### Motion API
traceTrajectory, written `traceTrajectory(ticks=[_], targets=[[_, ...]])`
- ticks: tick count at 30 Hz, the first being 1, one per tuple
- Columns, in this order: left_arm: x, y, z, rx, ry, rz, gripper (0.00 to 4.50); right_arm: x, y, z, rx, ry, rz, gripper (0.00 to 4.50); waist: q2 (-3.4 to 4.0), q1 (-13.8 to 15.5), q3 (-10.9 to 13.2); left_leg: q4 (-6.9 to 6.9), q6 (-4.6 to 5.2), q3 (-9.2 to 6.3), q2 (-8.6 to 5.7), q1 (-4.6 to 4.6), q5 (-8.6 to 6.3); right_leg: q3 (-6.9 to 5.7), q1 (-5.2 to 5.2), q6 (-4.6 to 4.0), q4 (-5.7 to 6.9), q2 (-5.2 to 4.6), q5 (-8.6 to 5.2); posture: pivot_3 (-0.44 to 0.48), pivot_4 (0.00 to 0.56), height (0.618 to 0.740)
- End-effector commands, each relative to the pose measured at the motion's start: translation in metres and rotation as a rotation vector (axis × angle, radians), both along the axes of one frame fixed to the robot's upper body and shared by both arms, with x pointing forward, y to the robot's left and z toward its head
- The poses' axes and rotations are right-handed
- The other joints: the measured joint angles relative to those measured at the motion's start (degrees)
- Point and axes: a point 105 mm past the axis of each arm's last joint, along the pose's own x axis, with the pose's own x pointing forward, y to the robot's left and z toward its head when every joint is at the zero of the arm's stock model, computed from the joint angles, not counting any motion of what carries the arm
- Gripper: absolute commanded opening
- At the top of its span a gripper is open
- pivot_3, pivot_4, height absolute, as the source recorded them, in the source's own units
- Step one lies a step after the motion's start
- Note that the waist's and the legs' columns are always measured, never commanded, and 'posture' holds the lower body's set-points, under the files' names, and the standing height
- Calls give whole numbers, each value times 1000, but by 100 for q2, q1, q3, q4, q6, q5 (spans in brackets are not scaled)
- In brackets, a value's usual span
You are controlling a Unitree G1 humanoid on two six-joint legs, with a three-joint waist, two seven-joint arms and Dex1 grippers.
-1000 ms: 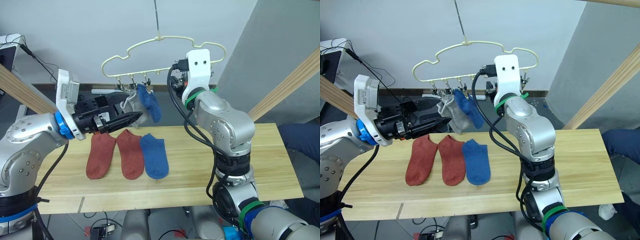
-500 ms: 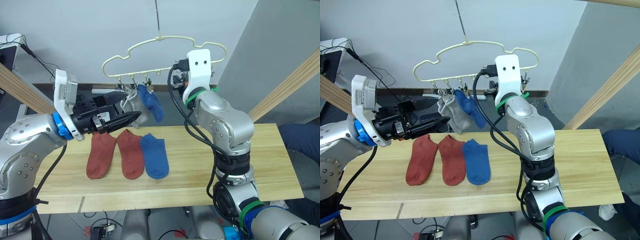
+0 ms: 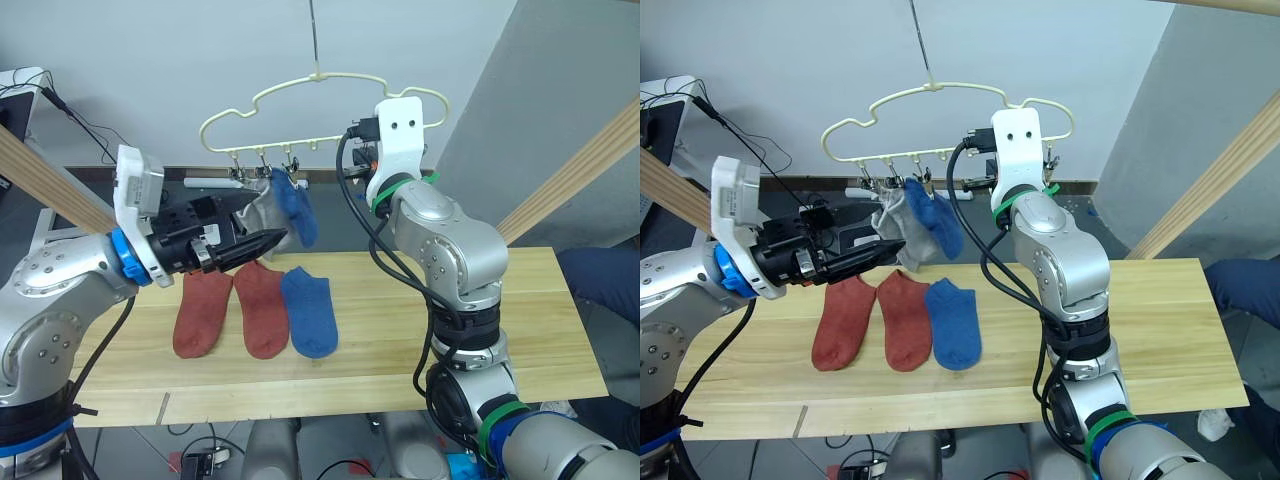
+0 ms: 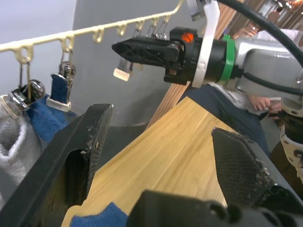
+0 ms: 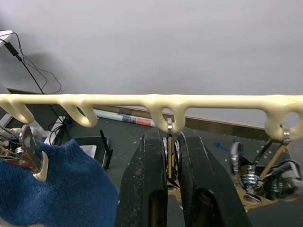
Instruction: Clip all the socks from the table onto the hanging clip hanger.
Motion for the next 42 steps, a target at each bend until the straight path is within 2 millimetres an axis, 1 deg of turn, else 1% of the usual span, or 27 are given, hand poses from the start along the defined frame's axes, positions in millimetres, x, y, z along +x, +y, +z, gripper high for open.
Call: traceTrajectory(ticks=[1,2,6,7,10,13,16,20,23,26,29,31,33,35,39,42], targets=[[0,-4,-20,138,73,47,3845,-4,2,17,16,-62,4,9,0,-3,0,0,0,0,0,0,0,0,0,0,0,0,0,-121,356,740],[1,-4,-27,173,99,63,3845,-4,2,18,15,-63,3,9,0,-2,0,0,0,0,0,0,0,1,0,0,1,0,0,-125,358,740],[5,-19,-51,260,125,52,3845,-6,3,20,14,-69,8,9,0,5,0,0,0,0,-1,0,0,1,0,0,0,0,0,-130,359,740],[6,-22,-59,275,137,42,4111,-6,3,20,14,-70,10,9,0,5,0,0,0,1,-1,0,0,1,0,0,0,0,0,-135,360,740],[10,-28,-73,298,135,41,4439,-7,4,21,14,-73,14,9,1,3,1,-1,0,1,-1,0,0,1,-1,0,0,1,0,-139,361,740],[17,-32,-88,347,111,58,4439,-8,5,22,15,-75,16,9,1,1,1,-1,0,2,-1,0,0,2,-2,0,1,1,0,-145,361,740],[27,-31,-109,427,79,90,4439,-9,6,24,16,-79,20,9,1,0,1,-1,0,2,-1,0,0,2,-1,-1,1,0,0,-152,361,740],[35,-31,-135,478,80,101,4439,-10,7,27,19,-85,25,9,1,-5,1,-1,0,3,-1,0,0,2,-2,-1,1,0,0,-159,363,740],[42,-33,-149,495,73,99,4439,-11,8,28,23,-88,28,9,2,-8,1,-1,0,4,-1,0,0,3,-2,-1,1,0,0,-168,365,740],[44,-35,-158,503,76,89,4439,-13,9,29,25,-89,29,9,2,-10,1,0,1,4,-1,-1,0,3,-2,-1,3,-1,0,-173,367,740],[44,-37,-167,550,63,60,4439,-13,10,29,27,-88,31,9,2,-19,1,0,1,4,-1,0,0,3,-3,-1,8,0,0,-177,368,740],[53,-29,-173,578,68,124,4439,-14,9,29,30,-87,30,9,2,-25,1,1,1,4,-1,1,0,5,-5,-1,17,-1,0,-184,371,740],[60,-23,-176,553,101,203,4439,-14,8,29,33,-84,24,9,3,-33,2,9,1,3,-2,1,0,4,-6,-3,28,-1,-1,-187,372,740],[63,-22,-179,523,130,237,4439,-14,8,29,34,-83,22,9,3,-44,2,19,1,3,-2,1,0,5,-6,-3,38,0,-2,-192,374,740],[65,-20,-182,533,126,244,4439,-15,8,29,33,-85,22,9,3,-62,3,43,1,0,-1,1,-1,5,-6,-3,60,1,-2,-193,374,740],[66,-25,-186,525,140,231,4439,-15,7,29,33,-84,20,9,6,-65,5,52,1,-2,-1,3,-1,6,-6,-3,71,2,-2,-198,376,740]])
